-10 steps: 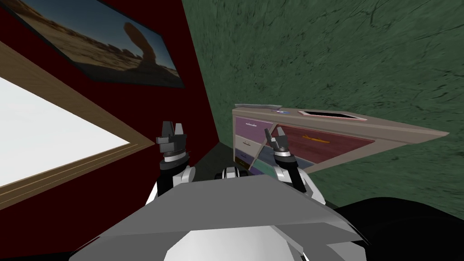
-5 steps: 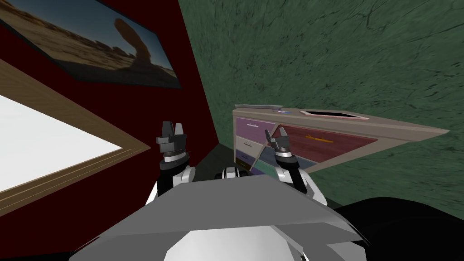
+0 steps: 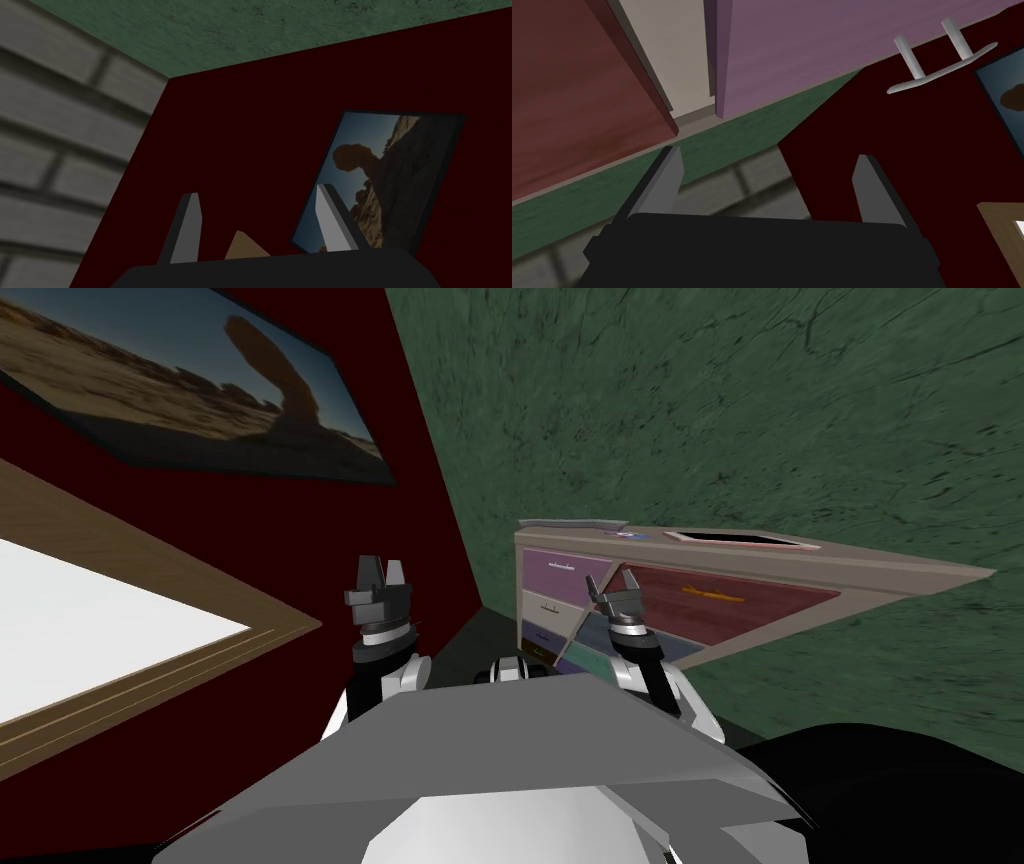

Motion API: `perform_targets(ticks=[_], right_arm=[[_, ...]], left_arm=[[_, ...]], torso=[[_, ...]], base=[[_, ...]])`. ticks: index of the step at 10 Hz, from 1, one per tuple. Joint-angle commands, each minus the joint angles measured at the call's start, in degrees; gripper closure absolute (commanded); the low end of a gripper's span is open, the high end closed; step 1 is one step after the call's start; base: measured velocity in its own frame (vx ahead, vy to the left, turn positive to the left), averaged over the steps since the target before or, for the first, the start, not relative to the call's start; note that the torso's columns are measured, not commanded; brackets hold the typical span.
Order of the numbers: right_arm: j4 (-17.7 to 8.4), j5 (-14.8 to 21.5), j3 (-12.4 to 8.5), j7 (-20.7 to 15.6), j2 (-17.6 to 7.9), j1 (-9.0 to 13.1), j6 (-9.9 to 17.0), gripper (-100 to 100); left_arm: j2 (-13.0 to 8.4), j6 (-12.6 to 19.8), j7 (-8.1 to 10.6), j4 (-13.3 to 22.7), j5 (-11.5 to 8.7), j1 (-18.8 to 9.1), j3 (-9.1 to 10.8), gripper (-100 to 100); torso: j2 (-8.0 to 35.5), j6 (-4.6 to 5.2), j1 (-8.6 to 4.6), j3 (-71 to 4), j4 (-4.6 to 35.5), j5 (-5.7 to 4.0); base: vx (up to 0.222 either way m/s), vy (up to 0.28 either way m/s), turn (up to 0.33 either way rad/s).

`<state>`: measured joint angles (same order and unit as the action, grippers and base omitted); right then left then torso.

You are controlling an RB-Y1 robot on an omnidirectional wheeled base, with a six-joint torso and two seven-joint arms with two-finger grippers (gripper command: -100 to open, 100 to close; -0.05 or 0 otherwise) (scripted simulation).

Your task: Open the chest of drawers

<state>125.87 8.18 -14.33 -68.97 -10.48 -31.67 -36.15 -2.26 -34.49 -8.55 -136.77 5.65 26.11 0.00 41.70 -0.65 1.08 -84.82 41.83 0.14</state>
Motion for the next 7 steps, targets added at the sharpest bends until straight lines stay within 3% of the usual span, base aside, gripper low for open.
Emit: perform_targets(ticks=[1,5,7], right_arm=[[-1.00,0.70,-0.02,-4.10,0.15,-0.18,-0.49,-100],[-2.05,1.23,-0.99,-9.31,0.74,-0.21,-1.02,-100],[-3.06,1.72,-1.88,-12.97,1.59,-0.23,-1.49,-100]], left_arm=[[0.00,0.00,0.00,0.00,0.00,0.00,0.00,0],[0.01,0.00,0.00,0.00,0.00,0.00,-0.01,0],[0.01,0.00,0.00,-0.01,0.00,0.00,-0.01,0]], torso=[[0.03,-0.09,0.08,0.03,-0.03,0.01],[-0.11,0.00,0.19,-0.08,-0.03,0.06],[0.42,0.58,-0.91,0.15,0.37,-0.11]], base=[[0.040,0.044,-0.057],[0.046,0.078,-0.040],[0.051,0.121,-0.060]])
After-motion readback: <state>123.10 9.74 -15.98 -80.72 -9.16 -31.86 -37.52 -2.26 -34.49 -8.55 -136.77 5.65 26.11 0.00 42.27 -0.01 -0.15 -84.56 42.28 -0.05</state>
